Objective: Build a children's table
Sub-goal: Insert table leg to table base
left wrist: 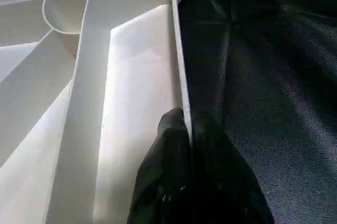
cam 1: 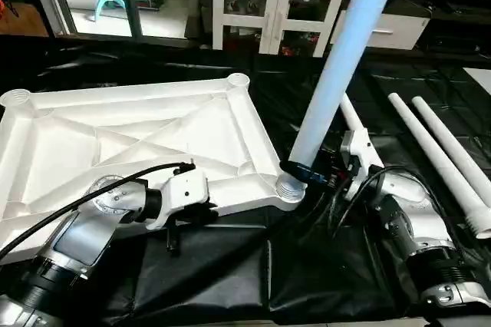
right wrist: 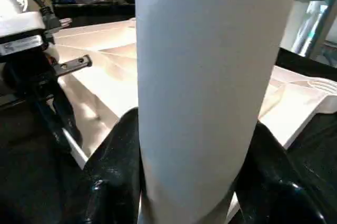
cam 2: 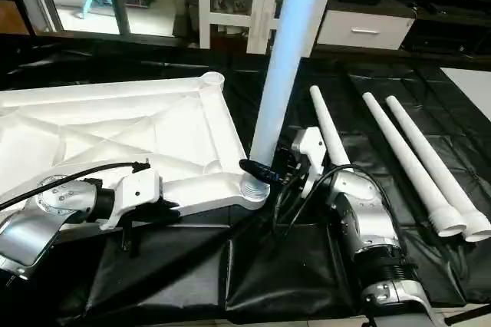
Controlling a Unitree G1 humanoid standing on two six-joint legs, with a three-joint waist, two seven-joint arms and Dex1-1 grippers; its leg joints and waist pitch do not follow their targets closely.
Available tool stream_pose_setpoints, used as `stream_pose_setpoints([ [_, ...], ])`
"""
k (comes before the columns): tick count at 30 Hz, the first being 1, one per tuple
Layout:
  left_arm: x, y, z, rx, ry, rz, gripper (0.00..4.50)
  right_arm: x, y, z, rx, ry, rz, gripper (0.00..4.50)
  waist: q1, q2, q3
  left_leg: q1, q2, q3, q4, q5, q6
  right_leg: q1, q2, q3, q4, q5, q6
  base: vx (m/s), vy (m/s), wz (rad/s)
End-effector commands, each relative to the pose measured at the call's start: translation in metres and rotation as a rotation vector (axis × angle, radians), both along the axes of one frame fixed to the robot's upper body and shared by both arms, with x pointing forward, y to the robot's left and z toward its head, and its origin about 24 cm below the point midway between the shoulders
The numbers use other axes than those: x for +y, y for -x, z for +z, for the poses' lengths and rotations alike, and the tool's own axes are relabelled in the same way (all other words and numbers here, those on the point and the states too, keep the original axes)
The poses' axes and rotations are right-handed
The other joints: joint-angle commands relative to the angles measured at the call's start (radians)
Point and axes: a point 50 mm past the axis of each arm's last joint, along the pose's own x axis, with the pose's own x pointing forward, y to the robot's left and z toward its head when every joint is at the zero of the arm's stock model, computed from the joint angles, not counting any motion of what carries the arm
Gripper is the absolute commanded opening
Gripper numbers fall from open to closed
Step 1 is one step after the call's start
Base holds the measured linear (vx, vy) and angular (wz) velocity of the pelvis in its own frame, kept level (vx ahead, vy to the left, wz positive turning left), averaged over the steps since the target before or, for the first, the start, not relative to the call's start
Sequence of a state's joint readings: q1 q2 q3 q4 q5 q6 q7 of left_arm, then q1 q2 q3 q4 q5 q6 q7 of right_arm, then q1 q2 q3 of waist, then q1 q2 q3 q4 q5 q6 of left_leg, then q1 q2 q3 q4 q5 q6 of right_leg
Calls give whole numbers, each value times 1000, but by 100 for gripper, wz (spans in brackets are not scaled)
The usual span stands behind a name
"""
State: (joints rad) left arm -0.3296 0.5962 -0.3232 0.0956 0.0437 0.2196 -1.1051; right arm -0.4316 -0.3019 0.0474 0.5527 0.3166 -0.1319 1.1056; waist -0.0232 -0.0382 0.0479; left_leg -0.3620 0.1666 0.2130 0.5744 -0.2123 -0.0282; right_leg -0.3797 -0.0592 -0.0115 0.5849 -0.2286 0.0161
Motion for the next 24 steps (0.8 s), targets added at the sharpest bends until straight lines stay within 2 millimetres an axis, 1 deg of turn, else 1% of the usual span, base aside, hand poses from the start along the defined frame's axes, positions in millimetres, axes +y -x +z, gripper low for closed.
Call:
stream_pose_setpoints([
  [1, -11, 8, -14, 65, -17, -53, 0, -10, 19, -58, 251, 170, -98, 184, -12, 20, 1, 27, 84, -57, -108, -524, -74, -39, -78, 52, -103, -477, -143, 0, 0, 0],
  [2, -12, 7, -14, 62, -14, -47, 0, -10, 18, -58, 246, 168, -127, 184, -14, 19, 1, 25, 84, -58, -108, -529, -77, -39, -78, 52, -104, -481, -141, 0, 0, 0],
  [3, -15, 6, -14, 56, -3, -28, 0, -11, 16, -60, 238, 163, -186, 184, -14, 21, 1, 27, 84, -58, -109, -534, -80, -40, -78, 51, -104, -484, -138, 0, 0, 0],
  [4, -15, 6, -14, 56, -3, -28, 0, -11, 16, -60, 238, 163, -186, 184, -14, 21, 0, 28, 84, -58, -109, -531, -86, -41, -77, 51, -103, -474, -138, 0, 0, 0],
  [5, -19, 4, -14, 46, 10, -1, 0, -12, 13, -62, 231, 154, -274, 184, -15, 21, -1, 28, 84, -58, -109, -530, -86, -39, -76, 51, -103, -469, -137, 0, 0, 0],
  [6, -23, 1, -14, 37, 19, 26, 0, -13, 12, -65, 233, 143, -349, 184, -16, 21, 0, 26, 84, -57, -109, -524, -94, -41, -77, 51, -102, -460, -141, 0, 0, 0],
  [7, -26, -2, -14, 26, 30, 54, 0, -14, 10, -68, 237, 135, -430, 184, -18, 21, -1, 27, 84, -57, -109, -518, -97, -40, -78, 51, -103, -459, -141, 0, 0, 0],
  [8, -27, -3, -13, 23, 35, 61, 0, -14, 9, -69, 239, 133, -453, 184, -16, 28, -1, 30, 83, -57, -108, -522, -99, -42, -78, 52, -103, -455, -141, 0, 0, 0],
  [9, -29, -6, -12, 15, 52, 85, 0, -16, 7, -70, 239, 125, -511, 184, -19, 23, -2, 29, 82, -56, -107, -524, -98, -42, -76, 51, -103, -450, -141, 0, 0, 0],
  [10, -31, -8, -10, 11, 66, 99, 0, -17, 6, -71, 241, 119, -554, 184, -19, 22, -1, 26, 81, -57, -108, -522, -95, -39, -76, 50, -102, -448, -141, 0, 0, 0],
  [11, -34, -10, -8, 7, 80, 113, 0, -18, 4, -72, 242, 112, -599, 184, -20, 26, -4, 26, 82, -56, -108, -513, -94, -37, -76, 50, -102, -429, -143, 0, 0, 0],
  [12, -37, -14, -5, -10, 94, 124, 0, -20, 1, -71, 233, 99, -668, 184, -20, 25, -6, 25, 80, -55, -107, -500, -89, -35, -76, 49, -101, -415, -149, 0, 0, 0],
  [14, -39, -16, -4, -20, 99, 139, 0, -21, -1, -69, 224, 85, -710, 184, -17, 30, -9, 24, 81, -50, -104, -453, -82, -32, -75, 50, -97, -347, -166, 0, 0, 0],
  [15, -40, -18, -2, -25, 101, 146, 0, -22, -3, -68, 220, 65, -739, 184, -16, 31, -11, 24, 81, -48, -104, -443, -80, -30, -74, 50, -96, -328, -170, 0, 0, 0],
  [16, -42, -24, 0, -48, 88, 184, 0, -24, -6, -63, 186, 40, -795, 184, -15, 33, -13, 23, 81, -45, -103, -420, -78, -26, -73, 50, -92, -284, -180, 0, 0, 0],
  [17, -42, -25, 0, -54, 85, 194, 0, -24, -7, -62, 180, 37, -806, 184, -14, 34, -13, 23, 82, -44, -104, -408, -78, -25, -72, 49, -91, -264, -184, 0, 0, 0],
  [18, -42, -27, 0, -64, 78, 215, 0, -25, -8, -60, 167, 30, -828, 184, -12, 34, -16, 23, 81, -41, -102, -381, -75, -21, -71, 48, -88, -223, -193, 0, 0, 0],
  [19, -42, -34, 0, -102, 64, 282, 0, -27, -9, -57, 141, 24, -884, 184, -10, 34, -17, 23, 80, -39, -100, -370, -72, -19, -71, 48, -87, -207, -196, 0, 0, 0],
  [20, -44, -45, 2, -152, 60, 393, 0, -29, -11, -55, 122, 6, -970, 184, -11, 37, -20, 21, 81, -37, -99, -337, -71, -14, -70, 47, -82, -158, -205, 0, 0, 0],
  [21, -48, -55, 4, -202, 81, 519, 0, -27, -12, -53, 96, 1, -1044, 184, -5, 37, -19, 34, 80, -27, -96, -322, -76, -23, -66, 46, -85, -138, -210, 0, 0, 0],
  [22, -48, -55, 4, -202, 81, 519, 0, -27, -12, -53, 96, 1, -1044, 184, -1, 32, -23, 40, 78, -21, -88, -318, -69, -22, -67, 48, -84, -123, -216, 0, 0, 0],
  [23, -49, -55, 5, -203, 83, 524, 0, -27, -12, -53, 96, 1, -1045, 184, -2, 28, -25, 27, 77, -22, -87, -297, -58, -11, -69, 50, -79, -106, -217, 0, 0, 0],
  [24, -53, -56, 6, -202, 102, 541, 0, -22, -13, -51, 83, -10, -1055, 184, -2, 36, -34, 5, 77, -31, -88, -229, -37, 13, -73, 48, -64, -49, -216, 0, 0, 0],
])
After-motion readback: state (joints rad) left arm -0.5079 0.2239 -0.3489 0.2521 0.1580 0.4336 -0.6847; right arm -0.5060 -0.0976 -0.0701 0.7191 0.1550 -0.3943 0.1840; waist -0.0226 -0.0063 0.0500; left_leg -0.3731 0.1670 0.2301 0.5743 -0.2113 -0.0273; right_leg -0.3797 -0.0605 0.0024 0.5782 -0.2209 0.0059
